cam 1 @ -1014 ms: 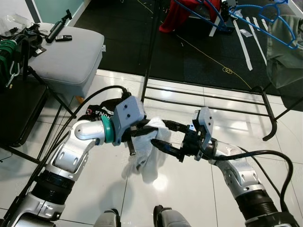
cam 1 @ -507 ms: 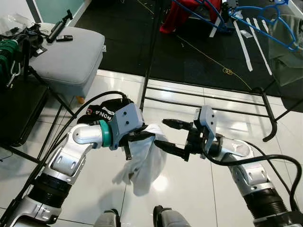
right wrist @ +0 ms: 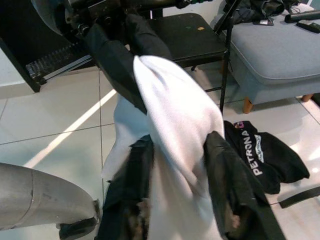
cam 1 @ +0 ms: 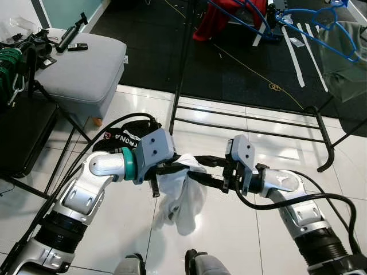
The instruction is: Hang hanger
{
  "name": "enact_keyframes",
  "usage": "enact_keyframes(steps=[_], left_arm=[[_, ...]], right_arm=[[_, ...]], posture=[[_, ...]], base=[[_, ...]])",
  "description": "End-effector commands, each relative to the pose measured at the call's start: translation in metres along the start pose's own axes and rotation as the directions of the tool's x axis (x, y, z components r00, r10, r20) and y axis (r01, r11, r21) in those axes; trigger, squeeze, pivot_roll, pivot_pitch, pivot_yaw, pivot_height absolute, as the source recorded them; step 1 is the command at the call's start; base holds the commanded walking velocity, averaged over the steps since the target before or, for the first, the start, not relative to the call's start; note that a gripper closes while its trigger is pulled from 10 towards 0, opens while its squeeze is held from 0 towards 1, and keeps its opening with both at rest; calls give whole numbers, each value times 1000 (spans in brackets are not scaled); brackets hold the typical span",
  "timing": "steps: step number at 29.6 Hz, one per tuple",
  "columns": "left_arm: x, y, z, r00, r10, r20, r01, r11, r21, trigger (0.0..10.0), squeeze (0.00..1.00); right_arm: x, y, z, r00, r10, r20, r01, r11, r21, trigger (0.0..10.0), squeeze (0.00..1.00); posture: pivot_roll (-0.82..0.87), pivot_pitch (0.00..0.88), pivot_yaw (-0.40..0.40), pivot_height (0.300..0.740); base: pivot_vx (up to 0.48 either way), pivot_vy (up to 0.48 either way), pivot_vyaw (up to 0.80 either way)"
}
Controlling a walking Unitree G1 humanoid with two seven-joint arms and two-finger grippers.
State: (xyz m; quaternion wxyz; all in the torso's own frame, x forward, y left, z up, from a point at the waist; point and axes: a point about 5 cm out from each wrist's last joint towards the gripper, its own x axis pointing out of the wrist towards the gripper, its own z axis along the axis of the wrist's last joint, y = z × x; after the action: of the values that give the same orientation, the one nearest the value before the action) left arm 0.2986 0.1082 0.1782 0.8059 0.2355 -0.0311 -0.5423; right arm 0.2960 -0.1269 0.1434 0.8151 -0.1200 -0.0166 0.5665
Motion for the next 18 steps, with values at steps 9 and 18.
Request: enact_keyframes(steps=[9, 18], left_arm=[[3, -8, 2, 999, -45, 27, 45, 999, 5, 0, 0], [3, -7, 5, 998, -46, 36, 46, 999, 4, 0, 0]], right_arm=[[-1, 0, 0, 1000, -1, 0, 1, 1000, -12, 0, 0], [0, 0, 1, 1000, -5, 14, 6, 1000, -11, 0, 0]], posture=[[-9, 94, -63, 740], [-9, 95, -61, 740]], base=[[0, 0, 0], [0, 0, 0]])
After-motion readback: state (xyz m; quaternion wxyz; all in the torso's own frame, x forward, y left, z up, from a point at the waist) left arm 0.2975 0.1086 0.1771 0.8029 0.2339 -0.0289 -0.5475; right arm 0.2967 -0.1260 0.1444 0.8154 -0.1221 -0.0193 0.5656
